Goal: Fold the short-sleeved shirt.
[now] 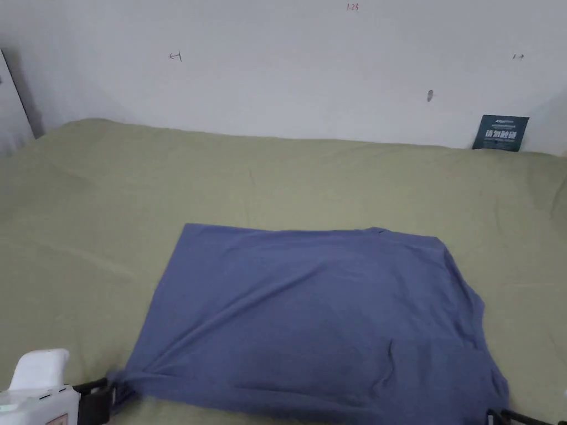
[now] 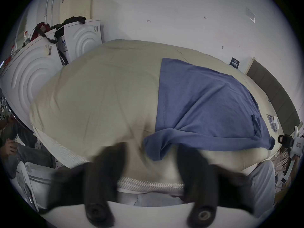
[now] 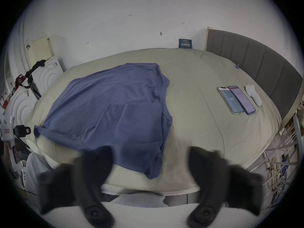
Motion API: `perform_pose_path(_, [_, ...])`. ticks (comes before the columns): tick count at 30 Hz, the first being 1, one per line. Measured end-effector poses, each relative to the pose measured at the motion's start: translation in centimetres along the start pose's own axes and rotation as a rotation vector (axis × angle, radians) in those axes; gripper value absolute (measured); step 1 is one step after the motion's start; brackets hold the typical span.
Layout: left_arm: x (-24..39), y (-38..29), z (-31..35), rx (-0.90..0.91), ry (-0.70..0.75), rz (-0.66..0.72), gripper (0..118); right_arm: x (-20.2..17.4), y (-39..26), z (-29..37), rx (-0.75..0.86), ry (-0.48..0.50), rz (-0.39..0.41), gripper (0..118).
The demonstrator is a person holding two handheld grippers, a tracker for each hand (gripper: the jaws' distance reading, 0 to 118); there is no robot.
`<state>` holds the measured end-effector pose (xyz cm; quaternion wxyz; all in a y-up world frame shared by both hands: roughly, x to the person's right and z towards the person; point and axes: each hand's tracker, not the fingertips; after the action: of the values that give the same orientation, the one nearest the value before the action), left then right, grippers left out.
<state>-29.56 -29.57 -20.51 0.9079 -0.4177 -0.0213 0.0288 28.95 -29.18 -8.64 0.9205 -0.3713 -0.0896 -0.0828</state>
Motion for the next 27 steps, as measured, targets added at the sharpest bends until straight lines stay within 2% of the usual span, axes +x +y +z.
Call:
perform_pose_path(1, [-0.3,-0.3,0.4,0.008,0.004,0.014,0,-0.1,-0.3,0.1,0.011,-0.007,0.006,3])
perform_pose_path(13, [-0.5,-0.5,0.4,0.014,-0.022,-0.005,0,-0.2,-1.0,0.3,0.028,-0.009,0.036,2])
perform_pose_path(14, [-0.4,-0.3,0.1,0.016,-0.020,-0.010,11,-0.3,-1.1,0.2,0.026,-0.015,0.043,2])
perform_pose_path(15, [-0.2,0.0,-0.4,0.013,-0.017,-0.026,42,-0.2,-1.1,0.0,0.025,-0.019,0.046,2])
perform_pose_path(16, [-0.1,0.3,-1.1,-0.006,0.009,-0.044,85,0.0,-1.0,-0.1,0.023,-0.019,0.047,2])
perform_pose_path(17, [0.1,0.5,-1.9,-0.044,0.033,-0.050,118,0.1,-1.0,-0.2,0.023,-0.018,0.044,2])
perform_pose_path(21, [0.3,1.7,-4.8,-0.085,0.038,-0.058,118,0.6,-0.9,-0.9,0.007,-0.016,0.036,2])
perform_pose_path(22, [0.5,1.9,-5.4,-0.091,0.039,-0.053,117,0.5,-0.9,-0.9,0.006,-0.027,0.042,2])
perform_pose_path(23, [0.6,2.1,-5.8,-0.093,0.039,-0.054,110,0.5,-0.9,-0.9,0.003,-0.026,0.041,2])
perform_pose_path(24, [0.7,2.3,-6.1,-0.093,0.041,-0.058,97,0.7,-0.8,-1.0,-0.005,-0.024,0.038,2])
perform_pose_path(25, [1.7,2.1,-5.4,-0.094,0.043,-0.064,73,0.8,-0.8,-1.1,-0.011,-0.024,0.037,3])
perform_pose_path(26, [1.9,2.2,-5.2,-0.099,0.035,-0.068,21,0.9,-0.9,-1.3,-0.016,-0.024,0.040,15])
perform_pose_path(27, [2.1,2.2,-4.9,-0.097,0.011,-0.058,0,0.9,-0.9,-1.3,-0.020,-0.028,0.044,49])
